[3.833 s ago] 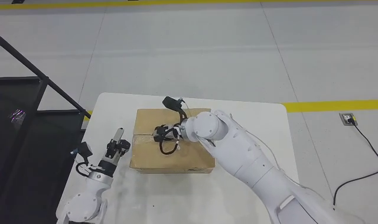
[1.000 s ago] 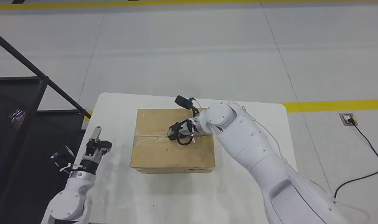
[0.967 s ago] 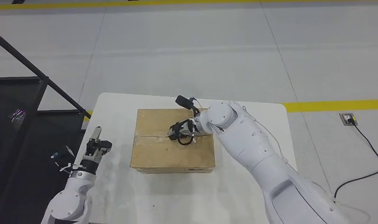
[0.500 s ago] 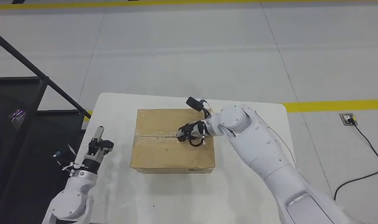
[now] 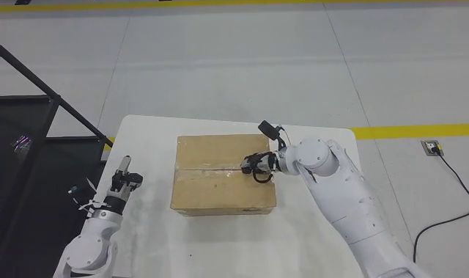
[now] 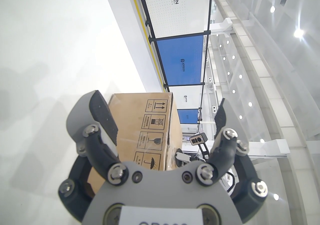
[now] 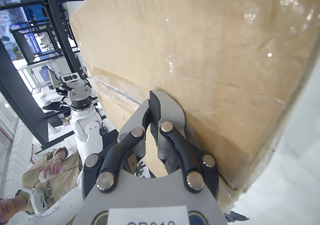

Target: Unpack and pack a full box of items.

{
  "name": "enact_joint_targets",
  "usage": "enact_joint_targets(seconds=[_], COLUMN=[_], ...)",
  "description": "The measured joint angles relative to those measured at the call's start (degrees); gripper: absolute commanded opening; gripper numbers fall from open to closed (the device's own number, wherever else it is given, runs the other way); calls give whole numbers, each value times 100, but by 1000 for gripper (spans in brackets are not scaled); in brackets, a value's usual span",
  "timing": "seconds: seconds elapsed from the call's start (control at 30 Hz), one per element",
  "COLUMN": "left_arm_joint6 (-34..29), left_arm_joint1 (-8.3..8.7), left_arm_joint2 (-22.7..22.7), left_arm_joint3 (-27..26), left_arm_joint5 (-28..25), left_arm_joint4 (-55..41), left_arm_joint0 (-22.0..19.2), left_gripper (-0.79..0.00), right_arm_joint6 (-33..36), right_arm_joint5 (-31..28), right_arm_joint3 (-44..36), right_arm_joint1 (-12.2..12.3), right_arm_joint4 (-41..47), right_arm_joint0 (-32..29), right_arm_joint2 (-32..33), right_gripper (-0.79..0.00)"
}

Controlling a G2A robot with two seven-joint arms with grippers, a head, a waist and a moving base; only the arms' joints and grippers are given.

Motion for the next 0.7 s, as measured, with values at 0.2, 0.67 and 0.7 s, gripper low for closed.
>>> enact_joint_targets(seconds=[0.2,0.67,0.7], left_arm_joint6=[-48,-218,-237], left_arm_joint1=[8,41,45], left_arm_joint2=[-8,-95,-113], left_arm_joint3=[51,210,222], left_arm_joint5=[20,27,34], left_arm_joint4=[1,-61,-70], left_arm_joint0=[-64,-263,-280], left_gripper=[0,0,0], right_arm_joint6=[19,42,22], right_arm_joint5=[142,549,551], right_arm_joint3=[-541,-1018,-1063], right_arm_joint1=[139,360,376], right_arm_joint4=[-56,-191,-166], right_arm_joint0=[-329,-670,-712], right_arm_joint2=[311,772,828], right_gripper=[-785,-785,-785])
